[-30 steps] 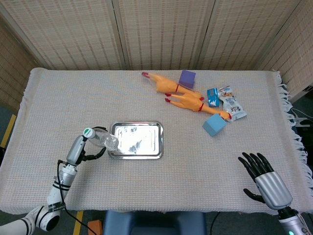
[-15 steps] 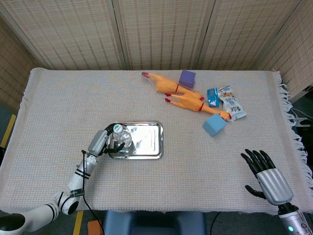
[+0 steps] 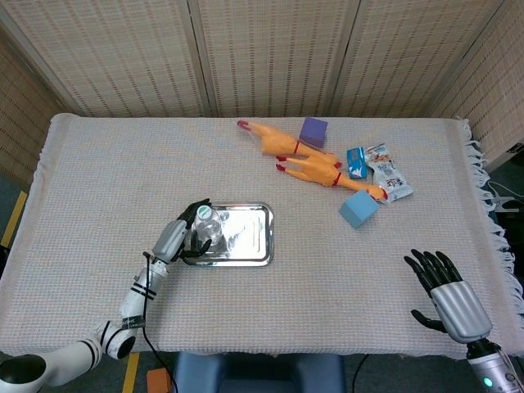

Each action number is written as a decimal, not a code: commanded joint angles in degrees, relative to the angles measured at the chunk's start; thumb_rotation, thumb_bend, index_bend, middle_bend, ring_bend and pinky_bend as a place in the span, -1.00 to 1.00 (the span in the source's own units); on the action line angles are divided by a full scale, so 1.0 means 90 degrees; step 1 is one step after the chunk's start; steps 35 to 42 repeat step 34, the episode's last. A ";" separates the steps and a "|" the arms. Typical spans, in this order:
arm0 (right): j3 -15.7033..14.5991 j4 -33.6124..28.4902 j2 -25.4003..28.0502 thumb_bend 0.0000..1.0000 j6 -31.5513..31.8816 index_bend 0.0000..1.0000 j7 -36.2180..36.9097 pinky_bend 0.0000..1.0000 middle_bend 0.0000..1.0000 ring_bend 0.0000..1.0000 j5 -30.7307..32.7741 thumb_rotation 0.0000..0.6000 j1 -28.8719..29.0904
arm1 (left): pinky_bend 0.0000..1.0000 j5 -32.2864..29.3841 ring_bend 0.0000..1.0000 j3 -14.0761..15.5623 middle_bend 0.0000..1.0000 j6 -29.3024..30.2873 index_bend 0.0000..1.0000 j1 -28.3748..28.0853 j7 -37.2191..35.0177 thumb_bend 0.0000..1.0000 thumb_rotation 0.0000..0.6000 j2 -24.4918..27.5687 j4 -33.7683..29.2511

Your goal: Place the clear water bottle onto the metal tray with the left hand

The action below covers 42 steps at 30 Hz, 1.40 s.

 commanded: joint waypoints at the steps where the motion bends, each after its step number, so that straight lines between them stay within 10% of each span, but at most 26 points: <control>1: -0.0003 -0.0005 0.0001 -0.82 -0.0006 -1.00 -0.0019 -1.00 -1.00 -1.00 0.0009 1.00 -0.0003 | -0.85 -0.0015 -1.00 0.0046 -1.00 -0.0050 -1.00 0.0008 -0.0023 -0.22 1.00 0.0099 -0.0108; 14: -0.0028 -0.0030 0.0000 -0.82 0.0058 -1.00 -0.0059 -1.00 -1.00 -1.00 -0.0053 1.00 -0.0036 | -0.98 -0.0133 -1.00 0.0192 -1.00 -0.0046 -1.00 0.0260 0.0286 -0.31 1.00 0.0805 -0.0832; 30: 0.0254 -0.0039 -0.0244 -0.82 0.0423 -1.00 -0.0444 -1.00 -1.00 -1.00 0.0276 1.00 -0.0222 | -1.00 0.0134 -1.00 0.1231 -1.00 0.2952 -1.00 0.2857 0.3167 -0.29 1.00 0.2649 -0.1178; 42: 0.0250 -0.0077 -0.0257 -0.82 0.0412 -1.00 -0.0474 -1.00 -1.00 -1.00 0.0295 1.00 -0.0233 | -1.00 0.0200 -1.00 0.1301 -1.00 0.3035 -1.00 0.2955 0.3414 -0.29 1.00 0.2830 -0.1397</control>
